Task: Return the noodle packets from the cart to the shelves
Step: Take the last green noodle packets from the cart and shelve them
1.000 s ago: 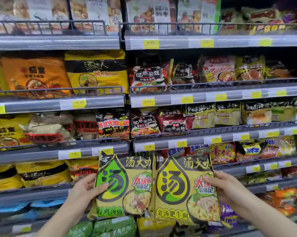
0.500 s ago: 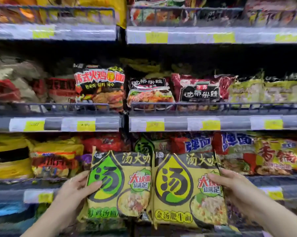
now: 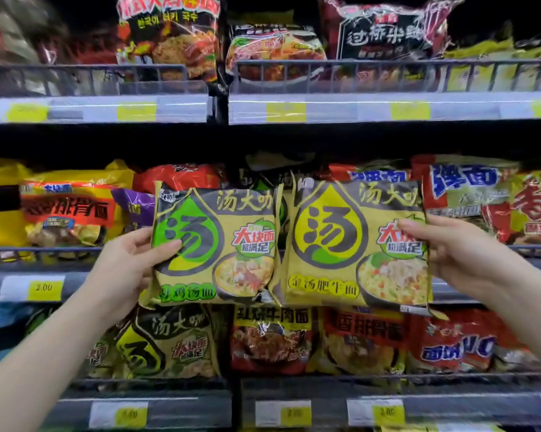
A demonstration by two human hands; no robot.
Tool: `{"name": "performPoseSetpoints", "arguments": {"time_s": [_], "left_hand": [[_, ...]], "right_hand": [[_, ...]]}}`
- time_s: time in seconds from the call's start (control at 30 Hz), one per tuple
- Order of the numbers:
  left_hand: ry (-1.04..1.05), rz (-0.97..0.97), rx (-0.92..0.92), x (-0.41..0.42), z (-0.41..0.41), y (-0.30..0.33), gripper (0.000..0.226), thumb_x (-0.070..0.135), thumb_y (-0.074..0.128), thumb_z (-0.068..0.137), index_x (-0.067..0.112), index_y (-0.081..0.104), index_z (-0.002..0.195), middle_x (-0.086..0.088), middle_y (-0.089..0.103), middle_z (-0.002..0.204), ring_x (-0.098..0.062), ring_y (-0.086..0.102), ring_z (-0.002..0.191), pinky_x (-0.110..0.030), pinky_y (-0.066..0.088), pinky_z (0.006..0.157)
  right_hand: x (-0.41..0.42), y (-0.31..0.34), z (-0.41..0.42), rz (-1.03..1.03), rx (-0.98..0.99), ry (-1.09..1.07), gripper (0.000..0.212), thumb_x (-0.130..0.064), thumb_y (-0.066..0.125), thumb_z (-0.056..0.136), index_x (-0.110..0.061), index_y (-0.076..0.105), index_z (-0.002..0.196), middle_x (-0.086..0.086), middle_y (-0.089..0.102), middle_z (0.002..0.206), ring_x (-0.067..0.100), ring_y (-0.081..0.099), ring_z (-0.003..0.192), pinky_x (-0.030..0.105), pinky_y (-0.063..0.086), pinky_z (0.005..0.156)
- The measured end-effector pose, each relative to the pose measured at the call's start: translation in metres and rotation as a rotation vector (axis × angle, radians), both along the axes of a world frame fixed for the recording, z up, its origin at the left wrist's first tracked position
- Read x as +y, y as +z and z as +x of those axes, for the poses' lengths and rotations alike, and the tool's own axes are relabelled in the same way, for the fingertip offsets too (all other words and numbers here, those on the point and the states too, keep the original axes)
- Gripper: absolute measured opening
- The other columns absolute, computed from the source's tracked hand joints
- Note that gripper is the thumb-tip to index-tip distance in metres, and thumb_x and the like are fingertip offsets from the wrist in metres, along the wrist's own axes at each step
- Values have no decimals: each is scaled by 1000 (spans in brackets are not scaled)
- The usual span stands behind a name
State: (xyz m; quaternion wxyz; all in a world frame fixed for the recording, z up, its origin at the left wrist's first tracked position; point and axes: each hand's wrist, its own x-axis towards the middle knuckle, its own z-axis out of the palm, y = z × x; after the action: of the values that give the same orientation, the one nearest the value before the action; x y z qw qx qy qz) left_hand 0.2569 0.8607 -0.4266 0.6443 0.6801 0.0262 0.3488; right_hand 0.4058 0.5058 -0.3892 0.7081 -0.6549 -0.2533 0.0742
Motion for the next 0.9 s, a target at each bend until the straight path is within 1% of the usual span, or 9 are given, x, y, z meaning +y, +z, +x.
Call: {"name": "performPoseSetpoints", "arguments": {"time_s": [0.07, 0.13, 0.2, 0.33, 0.43, 0.57, 0.63, 0.8, 0.9], "left_hand": [[17, 49, -16, 2, -7, 3, 66, 39, 89, 36, 16, 68, 95, -6, 74, 97, -21, 70, 83, -27, 55, 64], [37, 51, -31, 9, -16, 4, 66, 39, 89, 36, 17, 68, 95, -4, 75, 95, -16, 71, 77, -23, 56, 61], [64, 39, -41, 18, -25, 3, 62, 38, 89, 42, 17, 68, 96, -6, 74, 98, -22, 69, 82, -30, 54, 64], [83, -2, -56, 26, -41, 3, 34, 18, 69, 63, 14, 66, 97, -7, 72, 101, -15, 70, 73, -20, 53, 55], [98, 21, -43, 25, -48, 6, 36, 17, 67, 65, 15, 65, 101, -4, 74, 98, -13, 70, 73, -19, 53, 54], [105, 8, -68, 20, -54, 11, 30, 11, 63, 69, 11, 63, 99, 1, 75, 84, -9, 70, 67, -17, 55, 52], [106, 10, -72, 19, -57, 13, 30, 11, 64, 70, 11, 63, 100, -3, 74, 91, -9, 70, 67, -17, 55, 52], [107, 53, -66, 22, -62, 13, 74, 37, 89, 32, 13, 66, 99, -5, 75, 90, -15, 72, 71, -24, 57, 55], [105, 27, -72, 21, -63, 13, 58, 29, 83, 49, 11, 64, 101, -8, 74, 95, -15, 71, 71, -24, 58, 56]], "right_hand": [[0, 13, 3, 56, -39, -51, 62, -31, 85, 37, -10, 65, 92, 2, 76, 72, 12, 72, 61, 22, 55, 48], [3, 27, 6, 142, -65, -83, 39, -22, 76, 61, -10, 63, 96, 1, 75, 68, 11, 72, 59, 21, 55, 47], [12, 35, 10, 180, -93, -114, 20, -16, 68, 80, -11, 62, 98, 2, 75, 71, 11, 72, 61, 21, 55, 48], [47, 40, 16, 118, -186, -162, 5, -13, 67, 84, -16, 65, 87, 7, 73, 88, 13, 71, 66, 26, 59, 58], [79, 43, 16, 53, -256, -161, 7, -13, 69, 83, -16, 66, 89, 5, 72, 85, 13, 71, 66, 24, 56, 54], [116, 41, 22, -40, -310, -180, 10, -15, 71, 82, -16, 65, 90, 6, 72, 92, 19, 70, 81, 34, 58, 73], [128, 40, 25, -53, -346, -201, 17, -15, 71, 82, -15, 64, 97, 4, 70, 92, 16, 68, 79, 29, 56, 72], [148, 33, 36, -110, -304, -232, 45, -19, 71, 83, -8, 57, 124, 9, 67, 113, 20, 64, 93, 29, 51, 79], [153, 25, 43, -140, -289, -276, 52, -18, 69, 84, -7, 51, 132, 11, 61, 126, 26, 59, 113, 27, 45, 87]]}}
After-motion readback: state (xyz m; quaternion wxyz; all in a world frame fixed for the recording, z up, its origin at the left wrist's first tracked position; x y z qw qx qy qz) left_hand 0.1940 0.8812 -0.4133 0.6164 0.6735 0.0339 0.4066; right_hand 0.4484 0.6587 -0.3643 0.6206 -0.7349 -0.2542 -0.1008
